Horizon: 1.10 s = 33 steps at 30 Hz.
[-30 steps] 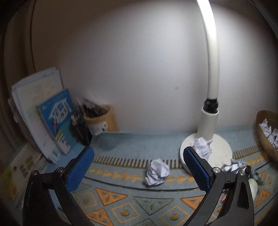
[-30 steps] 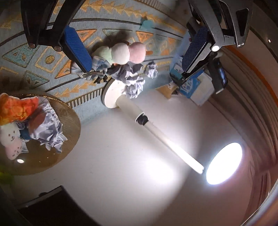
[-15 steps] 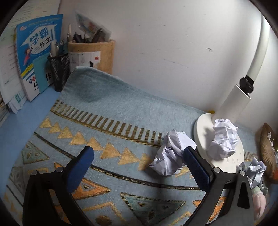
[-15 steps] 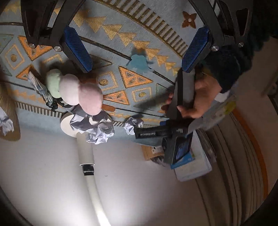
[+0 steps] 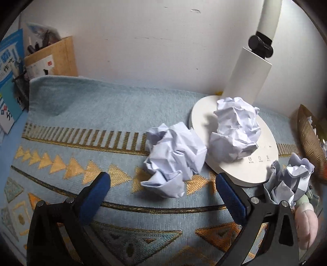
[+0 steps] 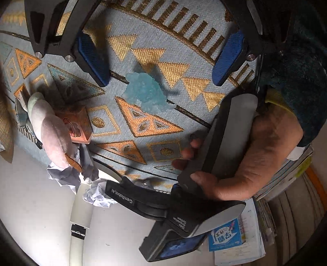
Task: Organize objects
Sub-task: 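Grasp a paper ball with the left tool while the right tool grasps the blue figure, then carry the paper ball and blue figure over the amber bowl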
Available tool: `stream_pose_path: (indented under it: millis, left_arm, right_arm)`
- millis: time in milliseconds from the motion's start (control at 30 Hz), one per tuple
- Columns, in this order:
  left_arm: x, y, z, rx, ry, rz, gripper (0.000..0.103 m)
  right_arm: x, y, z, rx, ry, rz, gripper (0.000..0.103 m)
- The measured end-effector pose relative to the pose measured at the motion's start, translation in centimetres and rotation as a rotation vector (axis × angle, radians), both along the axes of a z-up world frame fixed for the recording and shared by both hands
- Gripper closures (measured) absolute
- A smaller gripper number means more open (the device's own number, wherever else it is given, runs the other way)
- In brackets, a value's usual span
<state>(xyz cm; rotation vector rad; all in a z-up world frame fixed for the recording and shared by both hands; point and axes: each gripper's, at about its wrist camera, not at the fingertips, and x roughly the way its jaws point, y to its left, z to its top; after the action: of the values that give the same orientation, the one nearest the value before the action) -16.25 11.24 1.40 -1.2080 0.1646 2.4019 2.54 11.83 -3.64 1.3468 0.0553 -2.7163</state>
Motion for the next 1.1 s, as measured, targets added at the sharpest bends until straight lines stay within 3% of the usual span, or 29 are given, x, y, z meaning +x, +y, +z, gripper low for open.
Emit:
stream_pose_path:
  millis: [67,100,133,167,233,433,567,733,900,1000,1100]
  left_arm:
    - [0.3,0.7,-0.1,-0.007,0.002,-0.048,0.002]
    - [0.5,0.3,0.2,0.051,0.0,-0.065,0.027]
    - [0.7,-0.5,0.7,0.168,-0.004,-0.08,0.067]
    - [0.5,-1.4,0.6,0.271,-0.035,-0.076,0.077]
    - [0.0,-2.0,0.1,0.273,-0.059,-0.024,0.076]
    - [2.2,-2.8,1.8,0.303,0.049,-0.049,0.076]
    - [3.4,-3.4,3.4,0.317,0.101,-0.037,0.076]
    - [6.7,-3.4,7.6,0.311,0.234,-0.063,0.076]
    - [10.5,0.8,12.7,0.278,0.38,-0.134,0.076]
    - [12.2,4.7,13.7,0.289,0.358,-0.207,0.076]
    - [14.0,8.5,15.3,0.278,0.382,-0.276,0.075]
  right_arm:
    - [0.0,0.6,0.4,-0.003,0.035,0.003,0.063]
    - [0.0,1.0,0.4,-0.025,0.037,0.014,0.07]
    - [0.2,1.4,0.4,-0.071,0.037,0.042,0.07]
    - [0.3,2.0,0.4,-0.141,0.037,0.078,0.072]
    - [0.5,2.7,0.6,-0.264,0.037,0.123,0.072]
    - [2.8,5.7,3.7,-0.371,0.22,0.127,0.072]
    - [3.8,9.2,5.5,-0.439,0.327,0.055,0.072]
    - [7.4,15.1,8.8,-0.519,0.453,-0.113,0.072]
    - [9.7,21.8,10.9,-0.563,0.592,-0.298,0.072]
    - [11.5,25.2,11.7,-0.651,0.667,-0.357,0.072]
    - [13.9,27.7,13.0,-0.648,0.76,-0.423,0.072]
